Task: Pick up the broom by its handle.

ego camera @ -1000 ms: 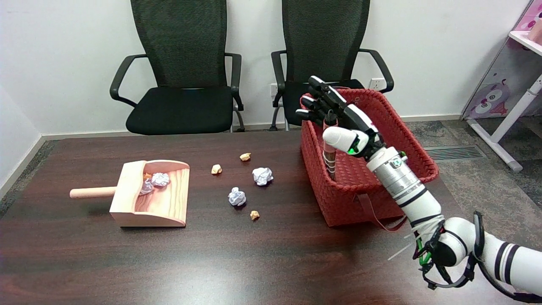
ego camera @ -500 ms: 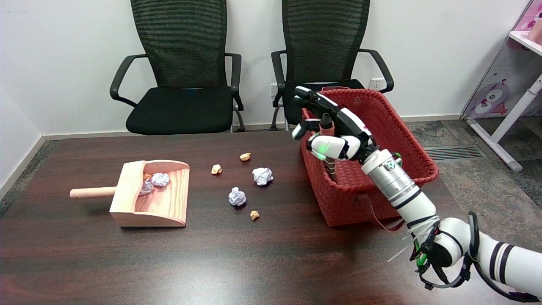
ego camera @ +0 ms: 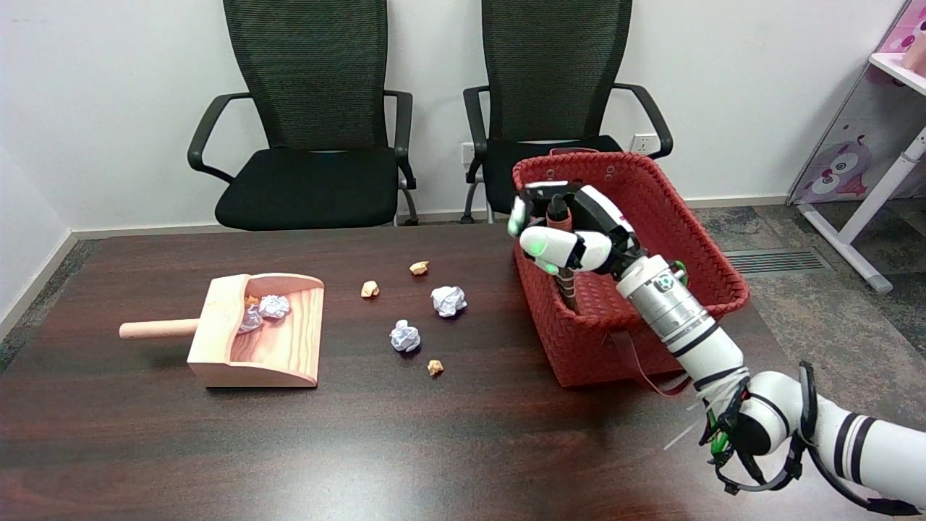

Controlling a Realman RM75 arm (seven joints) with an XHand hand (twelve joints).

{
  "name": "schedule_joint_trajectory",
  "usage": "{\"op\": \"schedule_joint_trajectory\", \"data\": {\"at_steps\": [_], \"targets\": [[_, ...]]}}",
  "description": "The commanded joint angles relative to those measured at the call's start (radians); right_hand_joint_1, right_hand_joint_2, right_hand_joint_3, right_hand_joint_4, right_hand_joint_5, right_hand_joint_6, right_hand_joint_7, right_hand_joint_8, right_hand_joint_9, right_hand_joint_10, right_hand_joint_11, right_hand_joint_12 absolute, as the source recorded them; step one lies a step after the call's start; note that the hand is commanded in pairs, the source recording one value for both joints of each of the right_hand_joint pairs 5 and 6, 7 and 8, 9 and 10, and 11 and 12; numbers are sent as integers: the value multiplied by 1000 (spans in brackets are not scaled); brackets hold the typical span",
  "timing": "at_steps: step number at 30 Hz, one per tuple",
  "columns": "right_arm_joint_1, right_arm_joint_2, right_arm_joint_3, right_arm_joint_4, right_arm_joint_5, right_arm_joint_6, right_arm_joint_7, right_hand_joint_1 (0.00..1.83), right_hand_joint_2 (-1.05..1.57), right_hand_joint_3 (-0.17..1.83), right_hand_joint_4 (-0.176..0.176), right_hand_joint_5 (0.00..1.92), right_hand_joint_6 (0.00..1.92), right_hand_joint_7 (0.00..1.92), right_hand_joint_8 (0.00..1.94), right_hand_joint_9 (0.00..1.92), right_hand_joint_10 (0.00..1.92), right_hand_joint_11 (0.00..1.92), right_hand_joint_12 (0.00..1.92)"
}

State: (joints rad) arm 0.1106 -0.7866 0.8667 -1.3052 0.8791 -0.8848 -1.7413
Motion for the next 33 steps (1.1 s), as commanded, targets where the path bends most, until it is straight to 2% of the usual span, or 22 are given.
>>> {"op": "schedule_joint_trajectory", "data": {"at_steps": [1,5,15,18,20,22,31,33], "targets": [[4,-2,5,11,20,1,-16,872,360,694,176,1724,1724,1724,1724,1861,1861,1920,1920],[4,-2,5,-2,37,0,-54,864,399,705,176,1906,1906,1906,1906,1920,1920,1920,1920],[8,-2,5,-19,38,-2,-56,893,412,707,176,1920,1920,1920,1920,1920,1920,1920,1920],[1,-2,30,-42,40,-2,-57,908,501,716,176,1920,1920,1920,1920,1920,1920,1920,1920],[-8,-2,51,-64,40,-1,-59,929,702,771,176,1920,1920,1920,1920,1920,1920,1920,1920],[-15,1,78,-101,45,16,-115,946,912,855,176,1920,1920,1920,1920,1920,1920,1920,1920],[-37,50,116,-290,280,58,-437,968,1212,951,176,1920,1920,1920,1920,1920,1920,1920,1920],[-39,67,126,-347,366,60,-560,967,1277,976,176,1920,1920,1920,1920,1920,1920,1920,1920]]}}
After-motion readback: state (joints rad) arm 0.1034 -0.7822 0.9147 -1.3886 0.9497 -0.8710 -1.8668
